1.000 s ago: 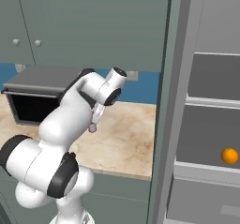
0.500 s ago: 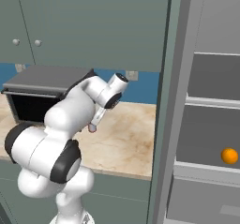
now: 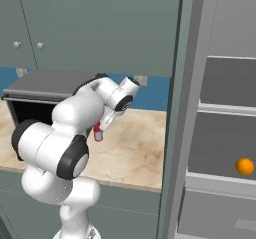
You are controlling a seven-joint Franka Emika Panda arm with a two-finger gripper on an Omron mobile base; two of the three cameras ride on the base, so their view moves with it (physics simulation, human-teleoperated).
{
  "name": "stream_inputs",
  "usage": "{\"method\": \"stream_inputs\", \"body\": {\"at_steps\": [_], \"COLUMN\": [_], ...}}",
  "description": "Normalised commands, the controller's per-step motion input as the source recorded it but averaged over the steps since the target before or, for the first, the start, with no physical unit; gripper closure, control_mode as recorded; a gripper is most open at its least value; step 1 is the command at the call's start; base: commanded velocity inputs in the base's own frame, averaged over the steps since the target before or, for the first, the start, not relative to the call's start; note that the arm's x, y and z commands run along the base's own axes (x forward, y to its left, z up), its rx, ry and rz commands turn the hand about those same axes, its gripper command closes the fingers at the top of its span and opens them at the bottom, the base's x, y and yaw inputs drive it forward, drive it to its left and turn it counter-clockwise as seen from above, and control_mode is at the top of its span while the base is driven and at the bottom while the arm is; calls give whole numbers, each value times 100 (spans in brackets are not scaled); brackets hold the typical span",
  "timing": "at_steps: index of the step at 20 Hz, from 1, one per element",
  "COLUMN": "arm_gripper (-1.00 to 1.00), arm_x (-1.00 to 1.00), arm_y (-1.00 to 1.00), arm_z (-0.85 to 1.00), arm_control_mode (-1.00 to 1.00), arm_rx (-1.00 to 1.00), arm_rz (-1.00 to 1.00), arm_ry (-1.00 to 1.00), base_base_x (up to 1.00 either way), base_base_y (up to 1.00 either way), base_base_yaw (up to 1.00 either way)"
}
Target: Place the ketchup and mayonnaise from the counter to the top shelf of the fridge. If the existing items in the fridge are on the top shelf, move them to other shelves.
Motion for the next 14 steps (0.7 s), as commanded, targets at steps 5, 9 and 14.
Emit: {"method": "stream_inputs", "body": {"at_steps": [5,9,14], "arm_gripper": [-100,-100,-100], "arm_x": [-1,-7,-1], "arm_y": [0,0,0], "arm_z": [-24,-27,-14], "arm_control_mode": [-100,-100,-100], "arm_rx": [1,13,19], "arm_rz": [0,0,0], "arm_ry": [4,6,1], "base_base_x": [0,0,0], "base_base_y": [0,0,0], "base_base_yaw": [0,0,0]}}
